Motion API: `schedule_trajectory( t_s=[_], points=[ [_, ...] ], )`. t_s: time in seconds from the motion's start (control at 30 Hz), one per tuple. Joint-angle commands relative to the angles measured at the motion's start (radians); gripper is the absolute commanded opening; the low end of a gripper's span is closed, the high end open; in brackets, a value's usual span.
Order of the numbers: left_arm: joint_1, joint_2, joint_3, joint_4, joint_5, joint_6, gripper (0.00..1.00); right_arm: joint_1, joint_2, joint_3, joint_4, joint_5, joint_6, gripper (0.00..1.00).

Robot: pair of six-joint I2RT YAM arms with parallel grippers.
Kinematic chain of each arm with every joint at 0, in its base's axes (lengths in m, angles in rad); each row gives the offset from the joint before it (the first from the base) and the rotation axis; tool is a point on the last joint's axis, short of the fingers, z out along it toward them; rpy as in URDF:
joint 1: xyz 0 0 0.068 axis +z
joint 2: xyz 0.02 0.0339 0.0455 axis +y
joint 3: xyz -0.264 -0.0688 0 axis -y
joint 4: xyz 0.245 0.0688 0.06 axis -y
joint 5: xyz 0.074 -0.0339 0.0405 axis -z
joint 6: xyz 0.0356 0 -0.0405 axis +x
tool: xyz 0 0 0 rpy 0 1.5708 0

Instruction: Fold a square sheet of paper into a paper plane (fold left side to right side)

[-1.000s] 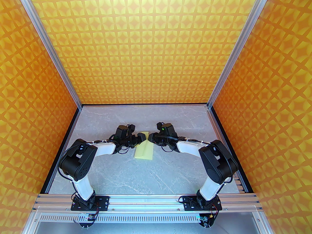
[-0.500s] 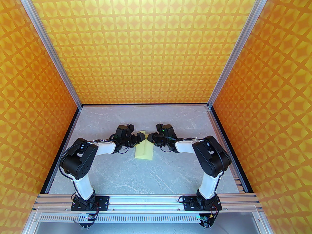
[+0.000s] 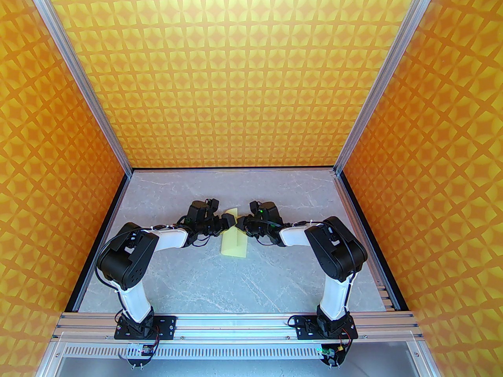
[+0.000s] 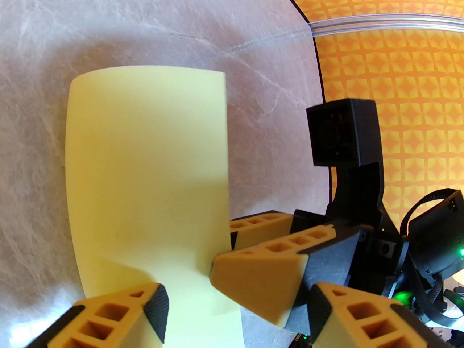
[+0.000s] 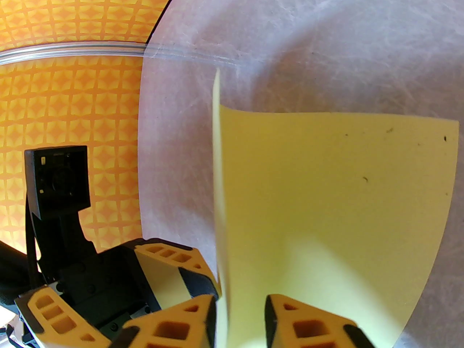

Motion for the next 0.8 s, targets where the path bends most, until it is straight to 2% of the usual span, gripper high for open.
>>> schedule_trajectory(
  t_s=[0.0,0.07,0.23,0.37,0.53,0.77],
  points=[
    [-0.009,-0.006,0.021,0.006,0.022,-0.001,0.68,-0.002,-0.002,-0.01,0.036,-0.011,0.005,0.21],
    [-0.009,-0.006,0.021,0.005,0.023,0.001,0.69,-0.006,-0.009,-0.017,0.036,-0.01,0.004,0.18],
    [-0.003,-0.029,0.034,-0.051,0.022,0.032,0.72,-0.021,-0.019,-0.026,0.03,-0.016,-0.005,0.01],
    [0.023,-0.075,0.046,-0.165,-0.001,0.093,0.72,-0.035,-0.025,-0.042,0.028,-0.018,-0.015,0.0],
    [0.044,-0.084,0.076,-0.337,-0.036,0.202,0.54,-0.043,-0.03,-0.058,0.027,-0.019,-0.026,0.0],
    [0.043,0.0,0.122,-0.402,-0.047,0.247,0.54,-0.049,-0.037,-0.079,0.021,-0.009,-0.037,0.0]
  ],
)
